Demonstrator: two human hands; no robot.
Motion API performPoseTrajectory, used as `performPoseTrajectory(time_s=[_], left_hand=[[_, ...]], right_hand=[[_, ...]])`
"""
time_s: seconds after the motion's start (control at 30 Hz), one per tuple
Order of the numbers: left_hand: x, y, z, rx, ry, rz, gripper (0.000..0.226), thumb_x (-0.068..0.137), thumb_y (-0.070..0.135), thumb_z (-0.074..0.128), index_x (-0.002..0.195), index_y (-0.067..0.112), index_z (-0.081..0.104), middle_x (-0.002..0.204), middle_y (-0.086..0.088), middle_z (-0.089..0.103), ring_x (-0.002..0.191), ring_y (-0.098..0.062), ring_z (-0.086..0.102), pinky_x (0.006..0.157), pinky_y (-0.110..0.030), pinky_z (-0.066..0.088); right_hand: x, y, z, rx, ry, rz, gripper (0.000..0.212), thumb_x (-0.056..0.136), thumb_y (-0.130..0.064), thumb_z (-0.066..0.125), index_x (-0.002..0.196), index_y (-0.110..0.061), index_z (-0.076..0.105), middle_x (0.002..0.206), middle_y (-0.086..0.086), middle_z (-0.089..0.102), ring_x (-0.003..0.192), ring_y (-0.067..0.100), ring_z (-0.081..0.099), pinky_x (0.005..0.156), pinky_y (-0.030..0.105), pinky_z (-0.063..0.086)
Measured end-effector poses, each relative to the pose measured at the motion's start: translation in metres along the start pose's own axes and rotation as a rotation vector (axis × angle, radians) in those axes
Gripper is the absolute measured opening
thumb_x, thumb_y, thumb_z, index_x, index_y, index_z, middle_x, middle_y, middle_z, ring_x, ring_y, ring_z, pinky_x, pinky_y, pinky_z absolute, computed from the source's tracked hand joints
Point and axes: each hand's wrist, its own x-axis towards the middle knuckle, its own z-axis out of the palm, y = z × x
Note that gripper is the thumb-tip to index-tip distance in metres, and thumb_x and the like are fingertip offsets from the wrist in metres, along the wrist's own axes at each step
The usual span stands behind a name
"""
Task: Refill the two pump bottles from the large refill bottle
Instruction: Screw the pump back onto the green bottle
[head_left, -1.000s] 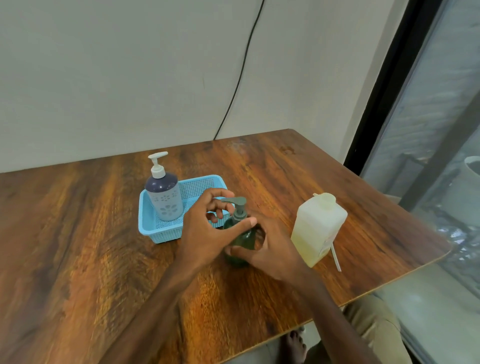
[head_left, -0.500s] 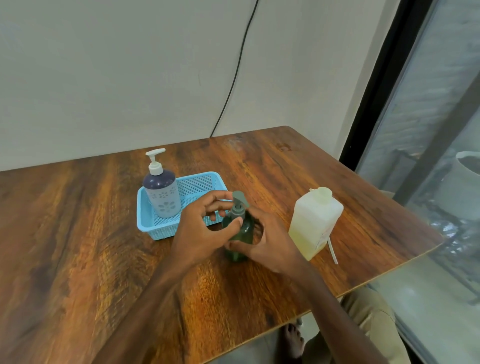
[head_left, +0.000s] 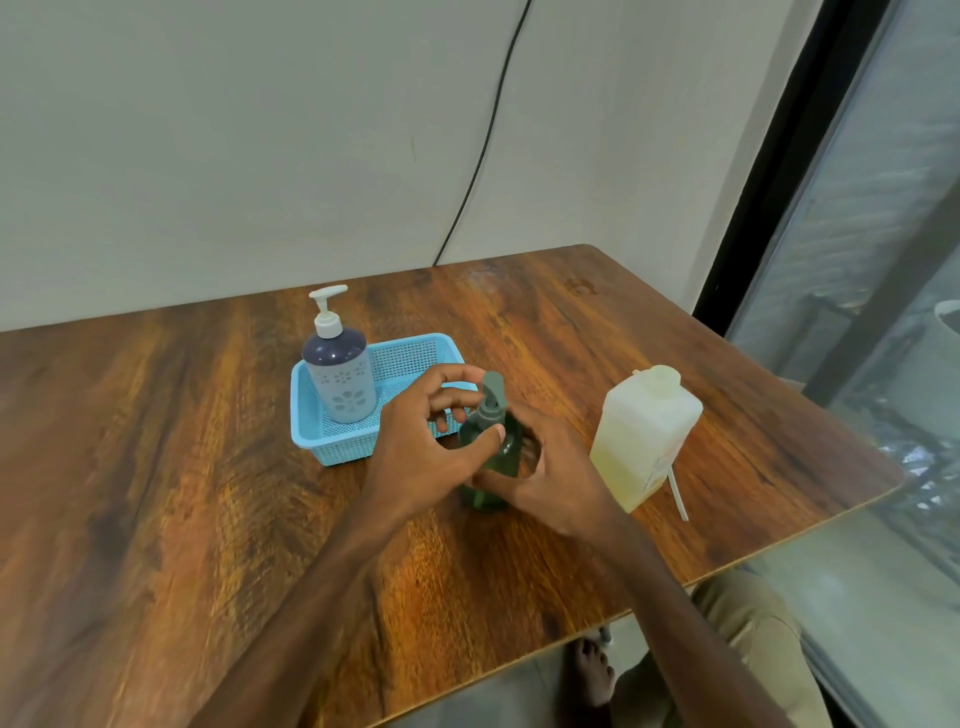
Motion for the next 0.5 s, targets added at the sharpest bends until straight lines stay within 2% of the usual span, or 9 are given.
performPoseTrajectory(time_s=[0.07, 0.1, 0.2, 0.27, 0.33, 0.4, 0.5], left_hand=[[-0.001, 0.000, 0.003, 0.026, 0.000, -0.002, 0.050, 0.074, 0.049, 0.082, 0.119, 0.050, 0.059, 0.118, 0.031, 0.071, 0.114, 0.001, 0.069, 0.097, -0.039, 0.059], [-0.002, 0.002, 0.005, 0.053, 0.018, -0.007, 0.050, 0.074, 0.056, 0.082, 0.118, 0.052, 0.058, 0.119, 0.034, 0.068, 0.114, 0.001, 0.066, 0.096, -0.036, 0.058], [-0.002, 0.005, 0.009, 0.144, 0.116, -0.020, 0.047, 0.069, 0.076, 0.079, 0.106, 0.054, 0.060, 0.110, 0.037, 0.065, 0.107, 0.002, 0.061, 0.083, -0.024, 0.053], [-0.003, 0.005, 0.012, 0.148, 0.162, -0.025, 0.038, 0.069, 0.073, 0.083, 0.095, 0.054, 0.063, 0.096, 0.033, 0.070, 0.101, 0.002, 0.066, 0.079, -0.019, 0.053], [-0.005, 0.004, 0.014, 0.152, 0.162, -0.007, 0.030, 0.073, 0.063, 0.085, 0.096, 0.053, 0.070, 0.091, 0.035, 0.070, 0.097, 0.005, 0.067, 0.074, -0.013, 0.052], [-0.004, 0.003, 0.011, 0.163, 0.116, 0.025, 0.036, 0.078, 0.059, 0.081, 0.110, 0.041, 0.078, 0.092, 0.032, 0.070, 0.095, 0.005, 0.067, 0.071, -0.011, 0.050], [0.007, 0.002, -0.006, 0.155, -0.087, 0.036, 0.048, 0.084, 0.062, 0.074, 0.118, 0.029, 0.081, 0.095, 0.016, 0.076, 0.084, -0.007, 0.066, 0.067, -0.021, 0.048]], right_hand=[[0.000, -0.001, 0.000, 0.005, 0.001, -0.010, 0.075, 0.075, -0.056, 0.081, 0.141, -0.039, 0.051, 0.130, -0.025, 0.060, 0.116, -0.008, 0.055, 0.090, 0.015, 0.049], [0.000, 0.000, -0.001, 0.000, 0.002, -0.015, 0.074, 0.076, -0.053, 0.081, 0.142, -0.039, 0.050, 0.131, -0.025, 0.060, 0.117, -0.008, 0.055, 0.091, 0.015, 0.050], [-0.002, 0.000, -0.001, -0.008, 0.010, 0.011, 0.072, 0.078, -0.051, 0.082, 0.141, -0.041, 0.049, 0.134, -0.027, 0.058, 0.119, -0.006, 0.055, 0.088, 0.012, 0.052], [-0.003, 0.001, 0.000, 0.006, 0.022, 0.019, 0.069, 0.077, -0.050, 0.083, 0.138, -0.044, 0.051, 0.127, -0.034, 0.057, 0.116, -0.011, 0.054, 0.083, 0.008, 0.051], [-0.003, 0.002, 0.000, 0.011, 0.021, 0.023, 0.073, 0.077, -0.048, 0.084, 0.141, -0.041, 0.050, 0.132, -0.029, 0.058, 0.120, -0.006, 0.055, 0.091, 0.016, 0.054], [-0.002, 0.002, 0.000, 0.018, 0.020, 0.004, 0.079, 0.077, -0.047, 0.085, 0.146, -0.037, 0.048, 0.139, -0.022, 0.057, 0.124, 0.000, 0.055, 0.099, 0.024, 0.054], [-0.001, 0.002, -0.001, 0.013, 0.001, 0.012, 0.091, 0.074, -0.053, 0.084, 0.152, -0.035, 0.040, 0.148, -0.017, 0.051, 0.128, 0.000, 0.050, 0.102, 0.024, 0.049]])
